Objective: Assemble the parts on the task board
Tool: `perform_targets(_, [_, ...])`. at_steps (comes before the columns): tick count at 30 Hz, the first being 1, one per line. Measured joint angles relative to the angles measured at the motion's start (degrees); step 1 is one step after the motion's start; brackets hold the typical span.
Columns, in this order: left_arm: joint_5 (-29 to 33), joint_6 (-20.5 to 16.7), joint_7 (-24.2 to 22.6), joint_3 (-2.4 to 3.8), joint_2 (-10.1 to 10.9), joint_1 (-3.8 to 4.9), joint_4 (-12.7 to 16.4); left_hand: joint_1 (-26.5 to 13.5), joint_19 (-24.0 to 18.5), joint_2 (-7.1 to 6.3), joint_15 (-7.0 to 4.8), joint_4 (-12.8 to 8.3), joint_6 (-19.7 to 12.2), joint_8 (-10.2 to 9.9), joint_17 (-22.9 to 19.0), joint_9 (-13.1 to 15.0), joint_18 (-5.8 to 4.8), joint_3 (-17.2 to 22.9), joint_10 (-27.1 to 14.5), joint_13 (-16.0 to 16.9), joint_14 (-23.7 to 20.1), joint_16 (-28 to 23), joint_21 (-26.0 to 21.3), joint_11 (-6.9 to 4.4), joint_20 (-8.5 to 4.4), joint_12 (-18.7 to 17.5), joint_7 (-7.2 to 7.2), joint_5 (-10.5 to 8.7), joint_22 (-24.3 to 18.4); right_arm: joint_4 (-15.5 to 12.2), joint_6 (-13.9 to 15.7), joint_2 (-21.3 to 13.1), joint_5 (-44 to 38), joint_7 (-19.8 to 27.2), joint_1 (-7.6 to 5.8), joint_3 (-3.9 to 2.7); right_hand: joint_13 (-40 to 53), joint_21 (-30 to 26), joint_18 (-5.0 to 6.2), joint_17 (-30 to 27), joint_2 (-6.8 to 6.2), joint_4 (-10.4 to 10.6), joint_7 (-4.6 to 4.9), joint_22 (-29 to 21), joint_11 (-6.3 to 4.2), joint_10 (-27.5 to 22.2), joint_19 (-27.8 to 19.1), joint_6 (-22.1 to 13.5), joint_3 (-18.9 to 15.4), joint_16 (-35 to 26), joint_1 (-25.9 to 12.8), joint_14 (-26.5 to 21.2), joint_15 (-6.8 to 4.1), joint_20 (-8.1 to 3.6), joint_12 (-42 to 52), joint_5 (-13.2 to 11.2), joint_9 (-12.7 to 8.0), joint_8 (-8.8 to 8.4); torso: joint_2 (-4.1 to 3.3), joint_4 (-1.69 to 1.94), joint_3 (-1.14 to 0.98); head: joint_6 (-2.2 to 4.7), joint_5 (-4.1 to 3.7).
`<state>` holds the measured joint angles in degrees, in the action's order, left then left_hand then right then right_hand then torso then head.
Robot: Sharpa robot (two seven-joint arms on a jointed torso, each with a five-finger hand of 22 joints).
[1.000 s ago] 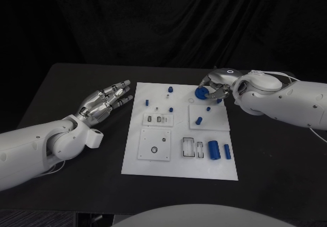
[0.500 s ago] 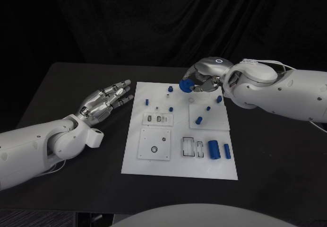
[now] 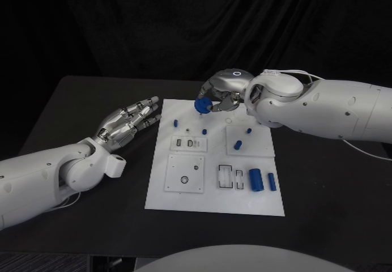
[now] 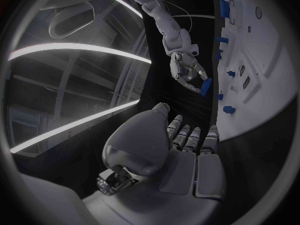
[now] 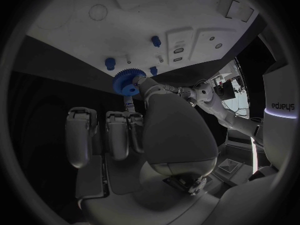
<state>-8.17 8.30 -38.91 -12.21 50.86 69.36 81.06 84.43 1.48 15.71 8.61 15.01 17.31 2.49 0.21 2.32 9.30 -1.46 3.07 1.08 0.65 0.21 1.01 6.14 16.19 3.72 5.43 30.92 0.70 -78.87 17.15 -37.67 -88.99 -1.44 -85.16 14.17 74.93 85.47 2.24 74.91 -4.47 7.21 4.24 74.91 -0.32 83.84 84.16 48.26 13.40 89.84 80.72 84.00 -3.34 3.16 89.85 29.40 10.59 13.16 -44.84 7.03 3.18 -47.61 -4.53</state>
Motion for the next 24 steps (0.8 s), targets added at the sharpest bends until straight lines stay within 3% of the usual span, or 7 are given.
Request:
perform_targets(2, [0.0,0.0,0.0,0.0,-0.1,0.0,-0.1,0.0,0.0,0.0,0.0,-0.1,0.0,0.0,0.0,0.0,0.0,0.1,0.0,0.0,0.0,0.0,0.0,0.0,0.0,0.0,0.0,0.0,0.0,0.9,-0.5,1.0,0.0,0.0,0.23,-0.01,0.0,0.0,0.0,0.0,0.0,0.1,0.02,0.0,0.0,0.0,0.0,-0.8,0.1,0.0,0.0,0.0,0.0,0.0,0.0,-0.4,0.0,1.61,0.01,0.03,-0.03,0.02,-0.03])
perform_targets(4, [0.0,0.1,0.0,0.0,-0.1,0.0,-0.1,0.0,0.0,0.0,0.0,-0.2,0.0,0.0,0.0,0.0,0.0,0.2,0.0,0.0,0.0,0.0,0.0,0.0,0.0,0.0,0.0,0.0,0.0,1.6,-1.1,1.7,0.0,0.0,0.48,-0.01,0.0,0.0,0.0,0.0,-0.07,0.3,0.17,0.0,0.0,0.0,0.0,-1.2,0.3,0.0,-0.1,0.0,0.0,0.0,0.0,-0.5,0.0,1.76,0.02,0.04,-0.04,0.04,-0.04])
perform_targets(7, [0.0,0.1,0.0,0.0,-0.2,-0.01,-0.2,0.0,0.0,0.0,0.0,-0.2,0.0,0.0,0.0,0.0,0.0,0.2,-0.1,0.0,0.0,0.0,0.0,0.13,0.0,0.0,0.0,0.0,0.0,2.8,-2.1,2.7,0.0,0.0,0.93,-0.01,0.0,0.0,0.0,0.0,-0.22,0.3,0.52,0.0,0.0,0.0,0.0,-2.3,0.7,0.0,-0.2,0.0,0.0,0.0,0.0,-0.8,0.0,4.1,0.03,0.01,-0.07,0.04,0.04])
perform_targets(15, [0.0,0.4,0.0,0.0,-0.5,-0.09,-0.5,0.0,0.0,0.0,0.0,0.0,0.0,0.0,0.0,0.0,0.0,0.3,0.1,0.0,0.0,0.0,0.0,0.48,0.0,0.0,0.0,0.0,0.0,5.3,-4.2,4.2,0.0,-0.1,2.0,0.01,0.0,-0.3,0.0,0.0,-0.61,0.4,0.94,0.0,0.21,0.2,0.0,-3.8,1.7,0.0,-0.6,0.0,0.0,0.0,0.0,-0.9,0.0,6.97,0.03,0.0,-0.07,-0.07,-0.08])
perform_targets(22, [0.0,0.6,0.0,0.0,-0.6,-0.18,-0.7,0.0,0.0,0.0,0.0,0.0,0.0,0.0,0.0,0.0,0.0,0.3,0.1,0.0,0.0,0.0,0.0,0.48,0.0,0.0,0.0,0.0,0.0,6.1,-5.3,4.6,0.0,-0.1,2.32,0.0,0.0,-0.5,0.0,0.0,-0.68,0.4,0.97,0.0,0.22,0.2,0.0,-4.4,2.2,0.0,-0.7,0.0,0.0,0.0,0.0,-1.1,0.0,7.53,0.02,-0.04,-0.09,-0.2,-0.08])
perform_targets(24, [0.0,0.6,0.0,0.0,-0.6,-0.2,-0.7,0.0,0.0,0.0,-0.01,0.0,0.0,0.0,0.0,0.0,0.0,0.3,0.1,0.1,0.0,0.0,0.0,0.48,0.0,0.2,0.0,0.0,0.0,6.2,-5.6,4.7,0.0,-0.2,2.39,-0.01,0.0,-1.3,0.0,0.0,-0.68,0.5,1.12,0.0,0.21,0.2,0.0,-4.6,2.8,0.0,-0.7,0.0,0.0,0.0,0.0,-1.1,0.0,6.98,0.01,-0.06,-0.09,-0.25,-0.08])
